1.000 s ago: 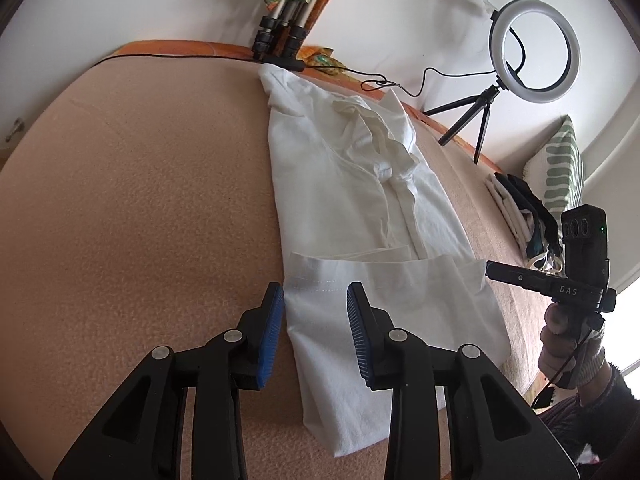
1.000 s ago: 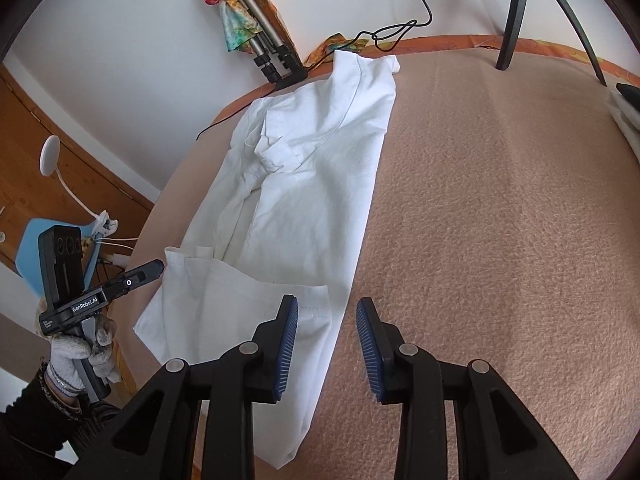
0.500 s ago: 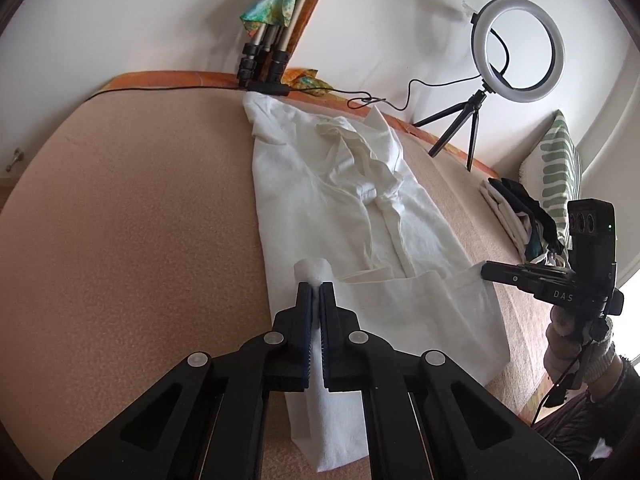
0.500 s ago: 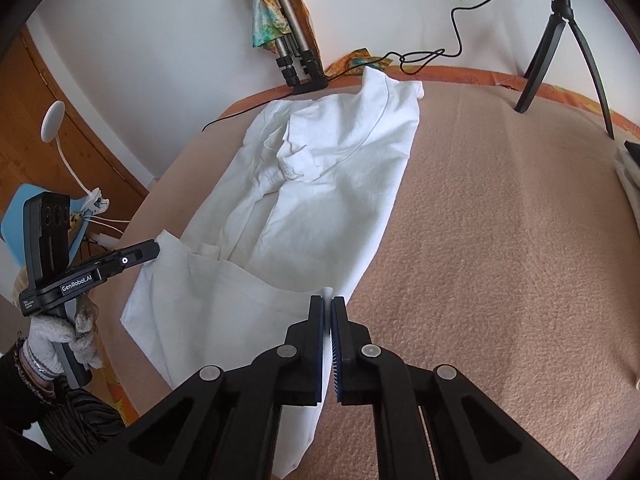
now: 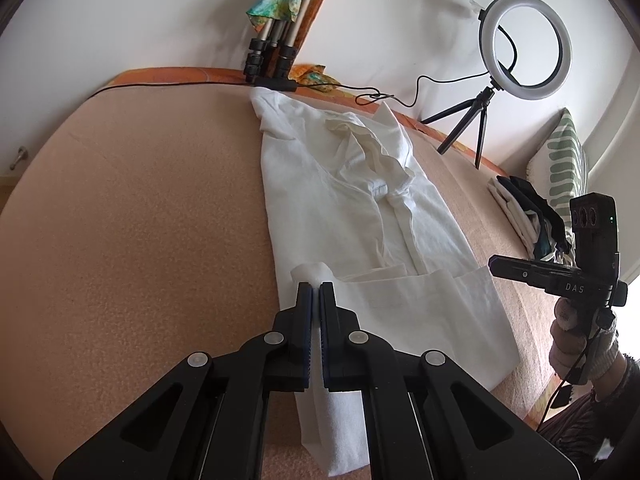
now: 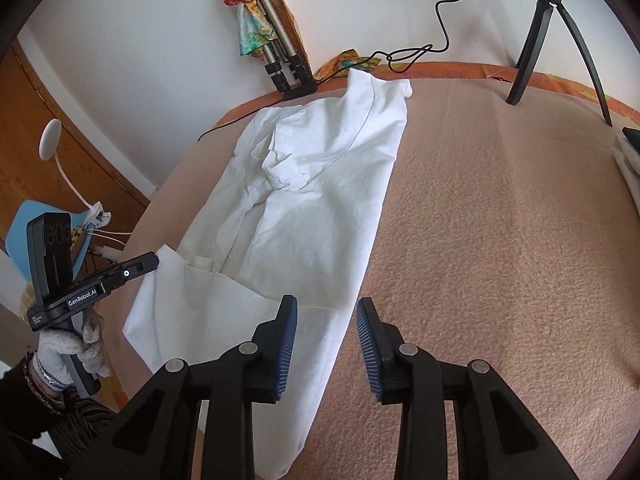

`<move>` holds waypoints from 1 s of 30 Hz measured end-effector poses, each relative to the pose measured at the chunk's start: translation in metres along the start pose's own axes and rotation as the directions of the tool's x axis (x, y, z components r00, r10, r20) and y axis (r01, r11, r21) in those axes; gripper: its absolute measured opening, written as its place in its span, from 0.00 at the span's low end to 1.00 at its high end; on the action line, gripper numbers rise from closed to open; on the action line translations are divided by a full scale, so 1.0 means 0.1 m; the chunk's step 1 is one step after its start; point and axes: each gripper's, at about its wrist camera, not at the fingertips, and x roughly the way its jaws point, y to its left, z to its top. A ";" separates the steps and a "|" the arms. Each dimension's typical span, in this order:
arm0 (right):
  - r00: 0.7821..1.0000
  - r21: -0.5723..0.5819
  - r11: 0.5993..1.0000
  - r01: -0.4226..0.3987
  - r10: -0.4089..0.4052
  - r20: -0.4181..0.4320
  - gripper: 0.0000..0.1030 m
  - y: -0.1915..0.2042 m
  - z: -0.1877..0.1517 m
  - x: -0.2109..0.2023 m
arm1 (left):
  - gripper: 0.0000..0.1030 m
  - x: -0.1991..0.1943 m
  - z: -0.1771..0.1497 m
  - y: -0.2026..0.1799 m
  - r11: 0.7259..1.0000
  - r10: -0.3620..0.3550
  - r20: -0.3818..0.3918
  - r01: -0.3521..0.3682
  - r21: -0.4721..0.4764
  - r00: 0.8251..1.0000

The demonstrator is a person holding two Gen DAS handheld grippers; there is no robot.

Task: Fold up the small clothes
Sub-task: 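Grip the folded hem edge with both tools and smooth it flat, then open both tools and lift them away from the folded shirt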

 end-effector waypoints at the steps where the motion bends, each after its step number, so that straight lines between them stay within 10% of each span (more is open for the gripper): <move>1: 1.000 -0.006 1.000 -0.002 0.002 -0.006 0.29 0.01 0.00 0.03 | 0.02 0.00 0.00 0.00 1.000 0.000 -0.001 0.000 0.001 1.000; 6: 0.998 -0.086 0.995 0.043 -0.046 -0.037 0.03 0.16 -0.02 0.14 | 0.02 -0.02 0.00 -0.01 1.000 0.005 0.004 -0.005 0.005 1.000; 12: 0.996 -0.075 0.994 0.084 -0.080 0.050 0.00 0.14 0.03 0.01 | 0.02 -0.04 0.04 0.04 0.999 0.050 0.033 -0.050 0.000 0.998; 16: 0.994 -0.024 0.994 0.105 -0.105 0.006 0.28 0.00 0.04 0.07 | 0.03 -0.12 -0.01 0.15 0.998 0.040 0.009 -0.039 -0.052 0.999; 30: 0.993 0.079 0.993 -0.083 0.088 -0.074 0.35 0.10 -0.70 -0.28 | 0.12 -0.33 -0.57 0.04 0.982 -0.121 -0.106 0.104 -0.160 0.987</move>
